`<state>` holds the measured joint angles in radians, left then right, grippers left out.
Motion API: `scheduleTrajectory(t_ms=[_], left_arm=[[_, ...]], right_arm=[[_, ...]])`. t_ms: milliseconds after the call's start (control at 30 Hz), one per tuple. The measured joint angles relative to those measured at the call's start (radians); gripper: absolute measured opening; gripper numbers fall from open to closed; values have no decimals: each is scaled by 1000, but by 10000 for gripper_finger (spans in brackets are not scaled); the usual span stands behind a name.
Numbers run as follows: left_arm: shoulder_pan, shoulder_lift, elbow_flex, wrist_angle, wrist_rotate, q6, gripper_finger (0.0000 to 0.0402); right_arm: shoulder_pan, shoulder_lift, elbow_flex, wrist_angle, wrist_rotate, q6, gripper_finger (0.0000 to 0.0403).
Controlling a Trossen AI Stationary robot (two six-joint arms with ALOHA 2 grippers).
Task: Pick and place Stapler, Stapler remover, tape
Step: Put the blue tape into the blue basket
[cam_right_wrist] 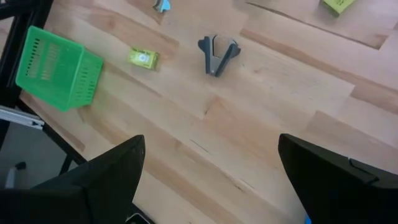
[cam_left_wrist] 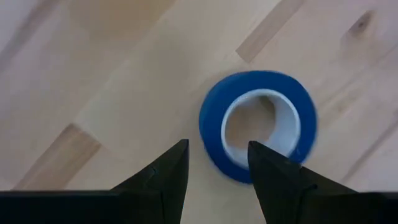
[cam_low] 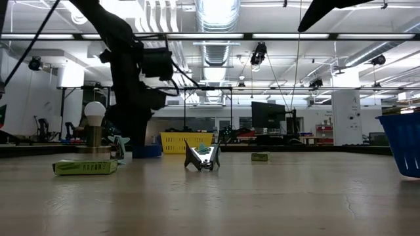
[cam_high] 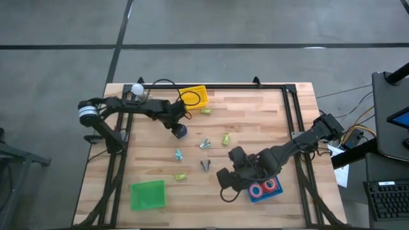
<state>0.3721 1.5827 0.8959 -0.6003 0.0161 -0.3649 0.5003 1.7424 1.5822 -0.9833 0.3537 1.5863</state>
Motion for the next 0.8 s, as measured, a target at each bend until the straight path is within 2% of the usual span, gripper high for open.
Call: scheduleTrajectory(t_ms=[100, 200, 433, 533, 633, 800], left_arm=[[0, 24, 2, 9, -1, 37, 166], [0, 29, 2, 17, 12, 68, 145], [0, 12, 2, 30, 23, 115, 32], [1, 2, 5, 31, 35, 119, 32], [1, -24, 14, 32, 79, 121, 36], [-3, -151, 25, 47, 167, 75, 40]], right_arm=[[0, 0, 0, 0, 14, 3, 363], [-1, 0, 0, 0, 16, 2, 363], [-8, 0, 0, 2, 17, -12, 363], [-18, 0, 0, 23, -31, -24, 363], [-26, 0, 0, 78, -34, -45, 363], [-52, -7, 0, 161, -34, -94, 363]])
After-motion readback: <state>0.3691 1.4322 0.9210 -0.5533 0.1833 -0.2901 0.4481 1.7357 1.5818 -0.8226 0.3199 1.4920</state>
